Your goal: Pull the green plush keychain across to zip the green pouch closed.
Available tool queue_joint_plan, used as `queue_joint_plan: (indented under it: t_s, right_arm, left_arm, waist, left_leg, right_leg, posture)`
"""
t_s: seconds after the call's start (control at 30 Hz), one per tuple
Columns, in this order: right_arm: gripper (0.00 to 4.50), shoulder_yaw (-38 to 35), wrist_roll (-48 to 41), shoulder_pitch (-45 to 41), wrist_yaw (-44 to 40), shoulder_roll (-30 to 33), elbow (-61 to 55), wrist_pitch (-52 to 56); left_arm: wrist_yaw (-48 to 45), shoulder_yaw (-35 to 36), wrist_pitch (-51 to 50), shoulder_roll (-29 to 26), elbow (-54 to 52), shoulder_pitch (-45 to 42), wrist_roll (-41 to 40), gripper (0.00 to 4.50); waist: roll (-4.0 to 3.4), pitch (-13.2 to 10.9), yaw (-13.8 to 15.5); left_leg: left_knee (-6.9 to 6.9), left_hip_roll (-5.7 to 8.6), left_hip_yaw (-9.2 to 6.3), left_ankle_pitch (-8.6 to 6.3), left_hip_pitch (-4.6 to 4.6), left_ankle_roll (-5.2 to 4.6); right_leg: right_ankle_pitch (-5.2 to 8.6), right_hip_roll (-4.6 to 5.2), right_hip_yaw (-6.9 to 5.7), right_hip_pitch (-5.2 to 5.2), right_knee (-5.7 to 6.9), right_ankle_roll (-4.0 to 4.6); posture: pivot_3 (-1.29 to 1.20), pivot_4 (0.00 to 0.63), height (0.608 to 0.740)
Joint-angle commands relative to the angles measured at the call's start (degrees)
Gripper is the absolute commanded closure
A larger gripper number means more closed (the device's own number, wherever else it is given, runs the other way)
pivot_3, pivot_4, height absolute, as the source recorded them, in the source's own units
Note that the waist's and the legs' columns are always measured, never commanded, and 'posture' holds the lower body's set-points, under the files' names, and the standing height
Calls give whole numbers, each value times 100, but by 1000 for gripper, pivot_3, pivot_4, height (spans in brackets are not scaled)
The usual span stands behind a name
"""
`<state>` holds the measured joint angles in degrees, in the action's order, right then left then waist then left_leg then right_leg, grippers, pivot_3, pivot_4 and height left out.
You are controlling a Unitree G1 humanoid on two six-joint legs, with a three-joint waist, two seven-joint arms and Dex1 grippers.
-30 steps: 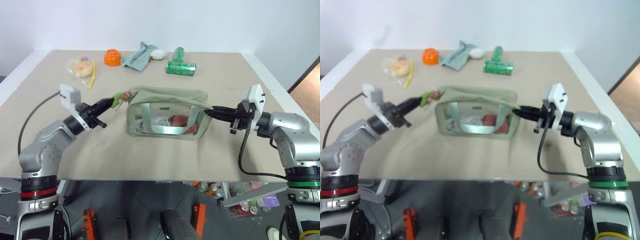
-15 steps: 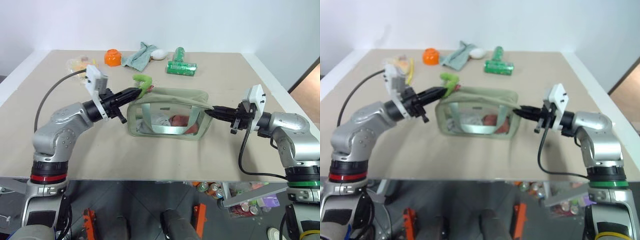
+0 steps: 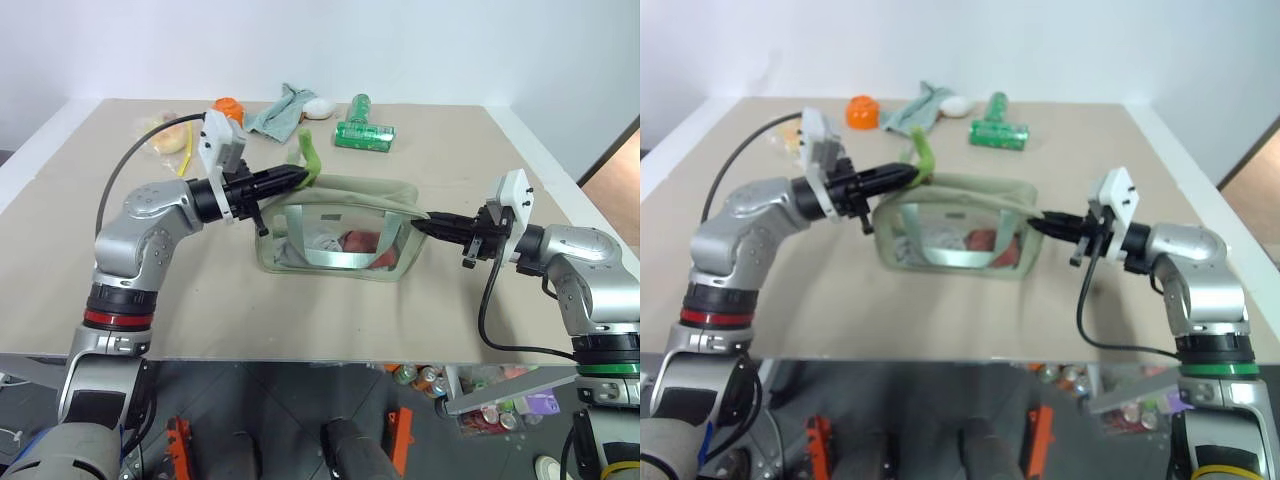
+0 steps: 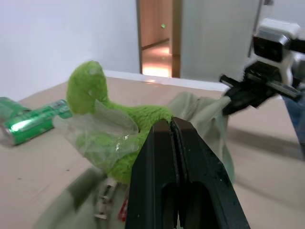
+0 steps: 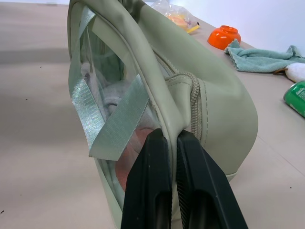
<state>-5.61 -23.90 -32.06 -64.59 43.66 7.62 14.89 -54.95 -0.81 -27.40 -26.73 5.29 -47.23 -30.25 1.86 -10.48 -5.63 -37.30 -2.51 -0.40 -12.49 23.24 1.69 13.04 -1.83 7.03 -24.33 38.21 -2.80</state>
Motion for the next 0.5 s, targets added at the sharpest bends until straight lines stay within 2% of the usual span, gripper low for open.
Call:
queue_joint_plan:
  t_s: [0.03,0.13,0.43,0.5]
  right_arm:
    - [4500,-57,41,78,11,103,-157,45]
    - [4500,-52,43,72,6,108,-149,55]
    - [4500,0,65,-48,-28,97,-52,60]
    - [4500,2,76,-60,-47,106,-22,44]
  left_arm:
    - [-257,-134,104,-180,-38,19,205,4217]
    - [-333,-154,90,-250,-107,42,255,3298]
    - [-349,90,30,-545,-386,155,269,149]
    - [-381,117,-81,-721,-605,287,228,70]
  waist:
    - [0,0,-1]
    - [0,0,1]
    - [0,0,-3]
    - [0,0,-6]
  left_leg:
    - [0,0,0,0,0,0]
    - [0,0,1,0,0,0]
    - [0,-1,1,0,-1,0]
    - [2,-1,2,0,-2,0]
  right_leg:
    - [0,0,0,0,0,0]
    - [0,0,1,0,0,0]
    - [0,0,1,0,0,0]
    - [0,0,2,-1,0,0]
  posture:
    - [0,150,740]
    - [0,150,740]
    - [0,150,740]
    - [0,150,740]
